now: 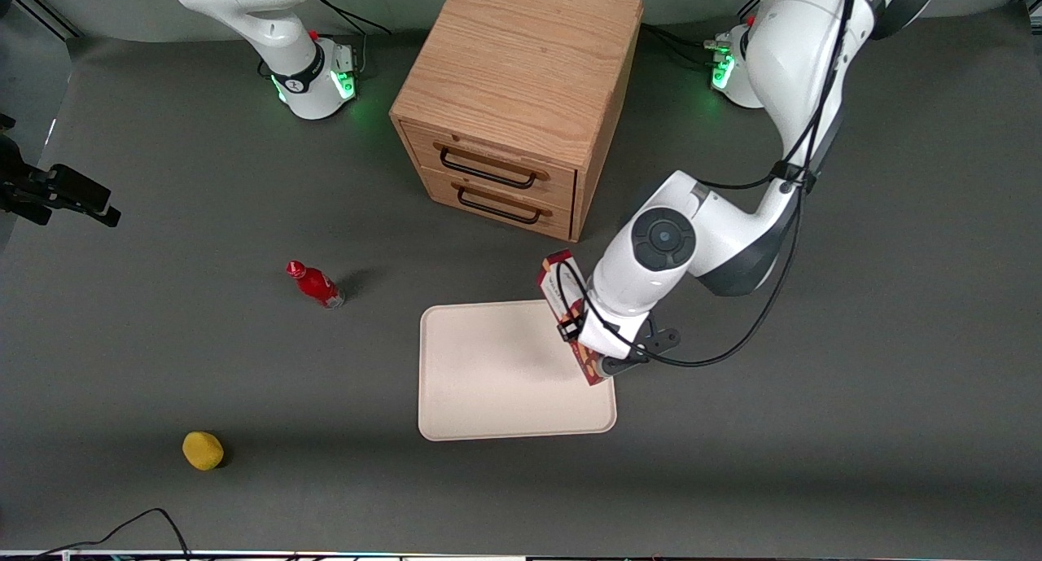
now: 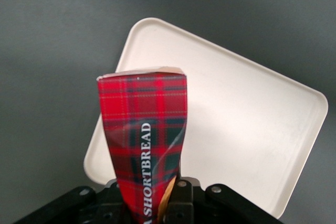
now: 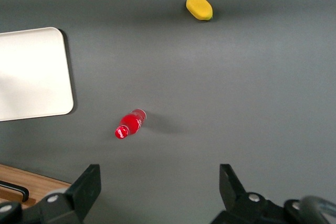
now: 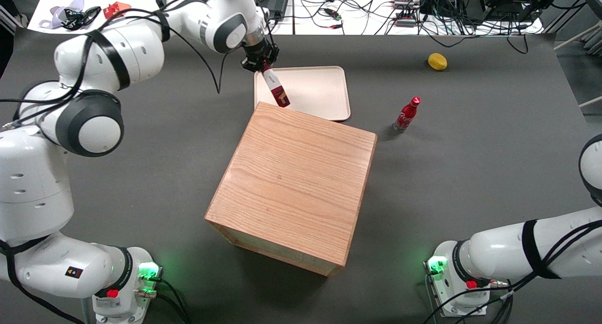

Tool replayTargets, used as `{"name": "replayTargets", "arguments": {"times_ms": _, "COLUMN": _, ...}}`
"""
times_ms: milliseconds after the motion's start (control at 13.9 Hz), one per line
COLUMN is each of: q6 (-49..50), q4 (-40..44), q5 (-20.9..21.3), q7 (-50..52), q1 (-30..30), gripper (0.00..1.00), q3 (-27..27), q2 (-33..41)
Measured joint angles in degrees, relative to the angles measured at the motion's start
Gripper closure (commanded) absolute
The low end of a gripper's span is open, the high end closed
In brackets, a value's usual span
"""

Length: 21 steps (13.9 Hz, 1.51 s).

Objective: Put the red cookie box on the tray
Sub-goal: 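Carry the held box with the left gripper over the cream tray, then lower the box onto the tray and lay it down flat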

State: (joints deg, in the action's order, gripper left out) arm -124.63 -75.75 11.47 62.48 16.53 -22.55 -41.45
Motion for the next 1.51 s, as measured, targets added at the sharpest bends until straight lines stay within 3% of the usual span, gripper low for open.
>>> {"name": "replayTargets", "arguments": {"times_ms": 216, "q6": -0.62, "q4": 0.39, "q5": 6.74, "q7": 1.28, "q1": 2.15, "gripper": 0.98, "q3": -0.2, "q2": -3.2}}
{"name": "replayTargets", "arguments": {"times_ms": 576, "q6": -3.79, "q4": 1.2, "q5": 10.3, "q7": 1.51, "q1": 2.64, "gripper": 0.98, "q3": -0.08, "q2": -8.2}}
{"name": "replayTargets", "arguments": {"times_ms": 1295, "q6": -5.72, "q4": 4.44, "q5": 11.03, "q7": -0.88, "q1": 2.08, "gripper": 0.97, "q3": 2.61, "q2": -11.57}}
{"name": "replayTargets", "arguments": {"times_ms": 1511, "q6": -5.88, "q4": 4.48, "q5": 11.03, "q7": -0.89, "q1": 2.1, "gripper": 0.89, "q3": 2.6, "q2": -11.64}}
